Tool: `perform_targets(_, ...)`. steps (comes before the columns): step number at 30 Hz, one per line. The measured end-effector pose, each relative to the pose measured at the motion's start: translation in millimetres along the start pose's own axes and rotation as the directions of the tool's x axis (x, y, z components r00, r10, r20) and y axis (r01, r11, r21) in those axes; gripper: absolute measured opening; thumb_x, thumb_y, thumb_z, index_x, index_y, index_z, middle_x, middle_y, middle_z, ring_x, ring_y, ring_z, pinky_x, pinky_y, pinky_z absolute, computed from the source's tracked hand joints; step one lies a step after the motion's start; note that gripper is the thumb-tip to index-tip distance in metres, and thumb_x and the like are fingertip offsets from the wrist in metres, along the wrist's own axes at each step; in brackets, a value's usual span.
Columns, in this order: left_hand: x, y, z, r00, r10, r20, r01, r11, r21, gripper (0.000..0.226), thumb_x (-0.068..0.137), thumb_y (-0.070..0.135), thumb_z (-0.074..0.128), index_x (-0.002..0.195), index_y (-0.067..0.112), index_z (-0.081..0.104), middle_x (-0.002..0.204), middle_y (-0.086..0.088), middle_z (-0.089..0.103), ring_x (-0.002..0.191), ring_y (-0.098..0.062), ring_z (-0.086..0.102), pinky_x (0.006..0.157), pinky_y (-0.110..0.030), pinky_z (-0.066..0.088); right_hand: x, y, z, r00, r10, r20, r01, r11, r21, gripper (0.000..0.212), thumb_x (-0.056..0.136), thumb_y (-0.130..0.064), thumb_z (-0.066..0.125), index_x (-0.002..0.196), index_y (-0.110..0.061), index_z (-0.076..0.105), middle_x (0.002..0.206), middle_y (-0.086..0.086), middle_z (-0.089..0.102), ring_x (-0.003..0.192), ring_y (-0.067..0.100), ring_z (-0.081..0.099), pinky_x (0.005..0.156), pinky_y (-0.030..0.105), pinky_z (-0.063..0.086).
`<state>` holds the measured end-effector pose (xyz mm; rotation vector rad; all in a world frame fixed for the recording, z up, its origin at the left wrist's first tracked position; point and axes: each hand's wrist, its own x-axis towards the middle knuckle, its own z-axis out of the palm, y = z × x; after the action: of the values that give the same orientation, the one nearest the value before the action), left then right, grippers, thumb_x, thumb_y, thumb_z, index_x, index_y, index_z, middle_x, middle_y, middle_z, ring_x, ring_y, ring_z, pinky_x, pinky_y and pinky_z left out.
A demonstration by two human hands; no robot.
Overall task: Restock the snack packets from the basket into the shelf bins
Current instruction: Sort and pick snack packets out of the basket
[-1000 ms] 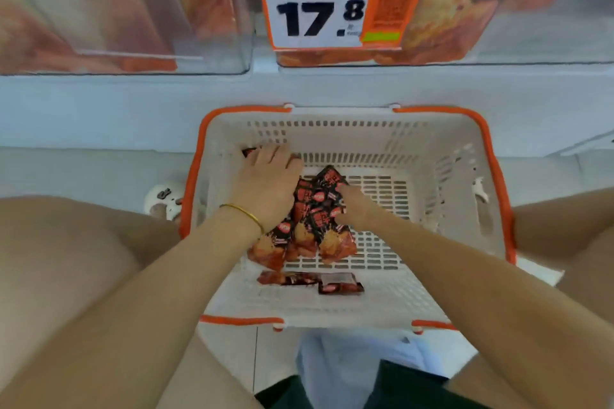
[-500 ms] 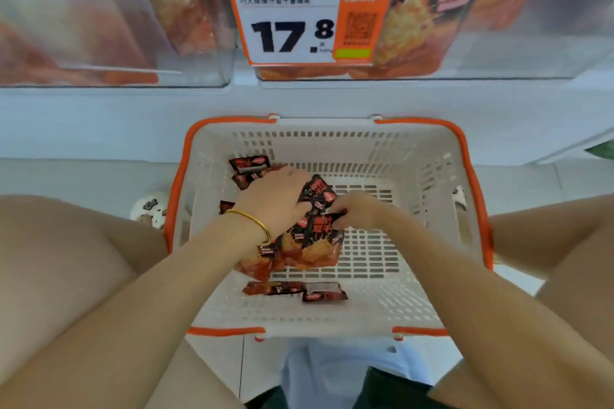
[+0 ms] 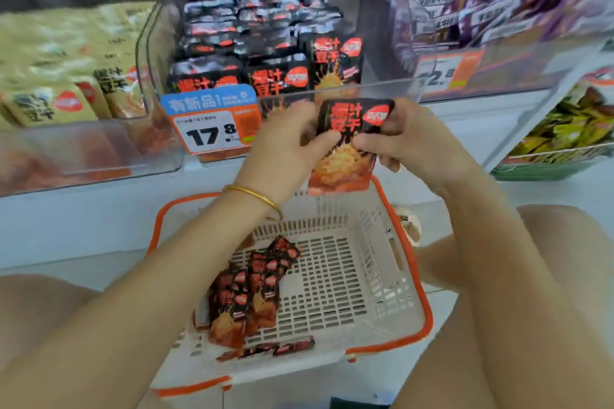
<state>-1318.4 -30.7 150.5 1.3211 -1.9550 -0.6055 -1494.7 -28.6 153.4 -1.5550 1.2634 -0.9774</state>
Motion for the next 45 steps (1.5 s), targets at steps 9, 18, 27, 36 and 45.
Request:
perform_targets(9, 29.9, -14.7, -8.8, 0.982, 0.177, -0.060, -0.075, 0.667, 0.741, 0.058, 0.093, 0.029, 0.050, 0.144, 0.008, 0.033, 0.153, -0.016, 0.025, 0.142, -0.032, 0.021, 0.115, -0.049, 0.010, 89.4, -45.9, -38.1, 0.868, -0.210, -0.450, 0.074, 0.951, -0.301, 0.041, 0.078, -0.022, 0.073, 0.111, -0.006, 0.055, 0.100, 0.002, 0.062, 0.089, 0.014, 0.058, 0.076, 0.025, 0.046)
perform_targets(18, 30.6, -20.1, -7.1, 0.979, 0.201, -0.026, -0.102, 0.601, 0.793, 0.062, 0.091, 0.025, 0.053, 0.145, 0.006, 0.031, 0.151, -0.018, 0.031, 0.141, -0.034, 0.026, 0.115, -0.051, 0.010, 120.8, -32.5, -7.9, 0.960, 0.095, -0.262, -0.231, 0.797, -0.558, 0.053, 0.083, -0.020, 0.072, 0.122, 0.002, 0.045, 0.122, 0.017, 0.057, 0.111, 0.027, 0.055, 0.073, 0.026, 0.036)
perform_targets(27, 9.6, -22.5, -8.9, 0.883, 0.463, -0.082, -0.277, 0.655, 0.703, 0.045, 0.085, 0.006, 0.046, 0.129, -0.001, 0.051, 0.141, -0.021, 0.044, 0.133, -0.037, 0.037, 0.114, -0.053, 0.021, 93.0, -41.9, 0.1, 0.905, -0.073, -0.420, -0.141, 0.879, -0.456, 0.039, 0.088, -0.007, 0.064, 0.114, -0.005, 0.034, 0.109, 0.016, 0.056, 0.075, 0.018, 0.051, 0.071, 0.023, 0.049)
perform_targets(36, -82.9, -130.3, 1.9, 0.961, 0.181, 0.209, -0.272, 0.748, 0.605, 0.034, 0.075, 0.002, 0.054, 0.108, 0.004, 0.062, 0.127, -0.018, 0.056, 0.118, -0.036, 0.046, 0.101, -0.048, 0.042, 4.5, 65.1, 124.6, 0.993, 0.066, 0.098, -0.011, 0.877, -0.480, 0.011, 0.087, -0.004, 0.057, 0.095, -0.005, 0.050, 0.089, 0.015, 0.061, 0.075, 0.024, 0.055, 0.067, 0.033, 0.041)
perform_targets(45, -113.9, -187.7, 22.8, 0.838, -0.276, 0.470, -0.079, 0.792, 0.605, 0.035, 0.096, 0.016, 0.044, 0.130, 0.010, 0.049, 0.149, -0.010, 0.029, 0.137, -0.028, 0.022, 0.109, -0.041, 0.029, -59.7, 228.9, 227.3, 0.182, 0.760, 0.624, -0.059, 0.642, -0.765, 0.063, 0.090, -0.057, 0.049, 0.137, -0.016, 0.042, 0.142, 0.002, 0.041, 0.119, 0.022, 0.045, 0.097, 0.032, 0.037)
